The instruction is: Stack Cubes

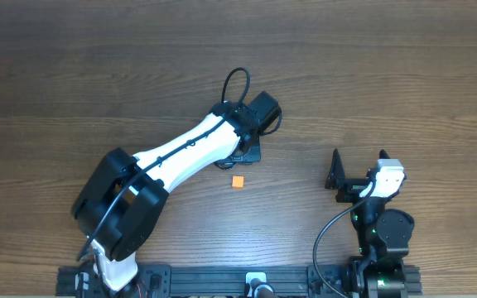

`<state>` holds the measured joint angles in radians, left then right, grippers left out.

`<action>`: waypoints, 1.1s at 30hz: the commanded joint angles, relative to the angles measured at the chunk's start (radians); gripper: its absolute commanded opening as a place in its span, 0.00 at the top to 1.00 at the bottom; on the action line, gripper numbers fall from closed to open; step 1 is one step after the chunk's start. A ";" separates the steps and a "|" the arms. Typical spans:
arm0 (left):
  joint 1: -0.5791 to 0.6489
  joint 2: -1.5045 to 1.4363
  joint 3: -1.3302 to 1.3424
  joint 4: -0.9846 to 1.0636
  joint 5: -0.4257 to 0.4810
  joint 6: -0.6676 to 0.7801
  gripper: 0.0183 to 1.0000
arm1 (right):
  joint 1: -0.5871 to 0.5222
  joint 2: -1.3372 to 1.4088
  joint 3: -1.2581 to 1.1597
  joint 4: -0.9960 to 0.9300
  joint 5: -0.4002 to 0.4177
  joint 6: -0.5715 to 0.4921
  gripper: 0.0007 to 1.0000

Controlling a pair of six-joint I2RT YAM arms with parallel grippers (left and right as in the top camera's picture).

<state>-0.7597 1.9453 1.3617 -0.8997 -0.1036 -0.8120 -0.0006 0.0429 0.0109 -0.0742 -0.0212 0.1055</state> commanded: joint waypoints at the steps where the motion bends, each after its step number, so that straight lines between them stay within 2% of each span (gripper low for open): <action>1: 0.005 0.019 0.018 0.002 0.009 -0.014 0.94 | -0.005 -0.005 -0.006 0.000 -0.008 0.005 0.01; 6: 0.005 0.019 0.018 0.002 0.009 -0.014 0.89 | -0.005 -0.005 -0.005 0.000 -0.008 0.005 0.01; 19: 0.005 0.019 0.018 0.018 0.009 -0.014 0.85 | -0.005 -0.005 -0.005 0.000 -0.008 0.005 0.01; 21: 0.005 0.019 0.018 0.018 0.009 -0.014 0.81 | -0.005 -0.005 -0.005 0.000 -0.008 0.005 0.01; 23: 0.005 0.019 0.018 0.017 0.009 -0.014 0.74 | -0.005 -0.005 -0.005 0.000 -0.008 0.005 0.01; 30: 0.005 0.019 0.018 0.017 0.009 -0.014 0.38 | -0.005 -0.005 -0.006 0.000 -0.008 0.005 0.01; 33: 0.005 0.019 0.018 0.017 0.009 -0.014 0.14 | -0.005 -0.005 -0.006 0.000 -0.008 0.005 0.01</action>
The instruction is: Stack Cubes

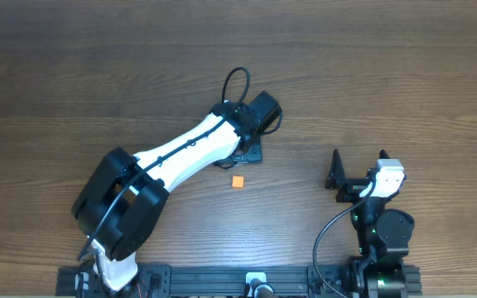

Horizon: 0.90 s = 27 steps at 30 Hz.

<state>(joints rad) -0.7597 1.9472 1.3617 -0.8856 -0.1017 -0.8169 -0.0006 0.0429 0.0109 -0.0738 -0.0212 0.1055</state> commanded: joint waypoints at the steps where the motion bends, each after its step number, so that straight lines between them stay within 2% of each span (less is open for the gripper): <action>1: 0.005 0.017 0.018 0.002 0.008 -0.009 0.07 | -0.005 -0.005 -0.005 -0.001 -0.008 0.005 0.01; 3: 0.002 0.014 0.018 -0.008 0.016 -0.009 0.00 | -0.005 -0.005 -0.006 -0.001 -0.008 0.005 0.01; 6: -0.013 -0.006 0.013 -0.040 0.049 -0.010 0.00 | -0.005 -0.005 -0.005 -0.001 -0.008 0.005 0.01; 15: -0.126 -0.086 -0.067 -0.054 0.056 -0.065 0.00 | -0.005 -0.005 -0.005 -0.001 -0.008 0.005 0.01; 27: -0.132 -0.099 -0.167 -0.016 0.059 -0.096 0.08 | -0.005 -0.005 -0.006 -0.001 -0.008 0.005 0.01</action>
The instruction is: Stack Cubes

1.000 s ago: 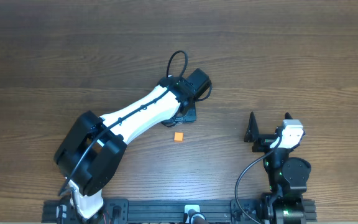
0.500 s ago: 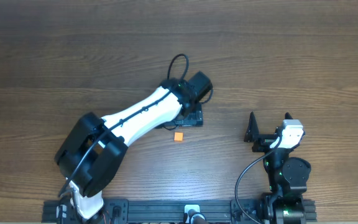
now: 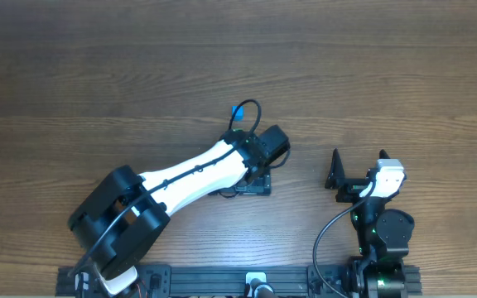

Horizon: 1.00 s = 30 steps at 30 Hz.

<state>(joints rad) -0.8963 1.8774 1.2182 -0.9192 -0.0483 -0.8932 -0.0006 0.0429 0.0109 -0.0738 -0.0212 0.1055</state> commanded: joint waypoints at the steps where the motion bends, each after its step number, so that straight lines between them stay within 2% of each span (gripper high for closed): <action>1: 0.004 -0.029 -0.024 0.019 0.003 -0.019 0.10 | -0.005 -0.005 -0.006 -0.001 -0.008 0.005 0.01; 6: 0.004 -0.029 -0.024 0.035 -0.002 -0.004 0.23 | -0.005 -0.005 -0.005 -0.001 -0.008 0.005 0.01; 14: 0.015 -0.028 -0.024 0.036 -0.010 -0.005 0.40 | -0.005 -0.005 -0.005 -0.001 -0.008 0.005 0.01; 26: 0.025 -0.016 -0.024 0.036 -0.013 -0.005 0.49 | -0.005 -0.005 -0.005 -0.001 -0.008 0.005 0.01; 30: 0.025 -0.009 -0.024 0.037 -0.012 -0.005 0.56 | -0.005 -0.005 -0.005 -0.001 -0.008 0.005 0.01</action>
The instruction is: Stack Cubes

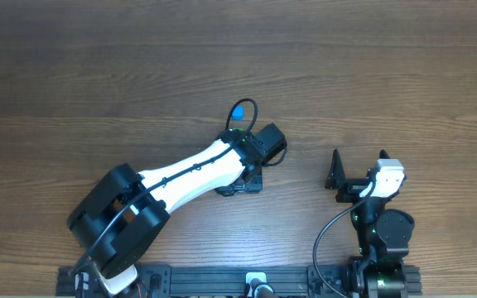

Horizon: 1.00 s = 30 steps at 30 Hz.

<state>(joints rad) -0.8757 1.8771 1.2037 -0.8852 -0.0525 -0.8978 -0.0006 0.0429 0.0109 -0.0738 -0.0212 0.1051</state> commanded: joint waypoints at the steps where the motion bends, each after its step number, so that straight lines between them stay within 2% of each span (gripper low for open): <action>1: 0.005 -0.009 -0.009 0.003 -0.008 0.000 0.57 | -0.005 -0.005 -0.006 -0.001 -0.008 0.006 0.01; 12: 0.005 -0.008 -0.009 0.002 -0.008 0.000 0.73 | -0.005 -0.005 -0.006 -0.001 -0.008 0.006 0.01; 30: 0.005 -0.078 -0.004 -0.012 0.014 0.000 0.84 | -0.005 -0.005 -0.006 -0.001 -0.008 0.006 0.01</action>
<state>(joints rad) -0.8757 1.8652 1.2037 -0.8864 -0.0479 -0.8978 -0.0006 0.0429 0.0109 -0.0738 -0.0212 0.1059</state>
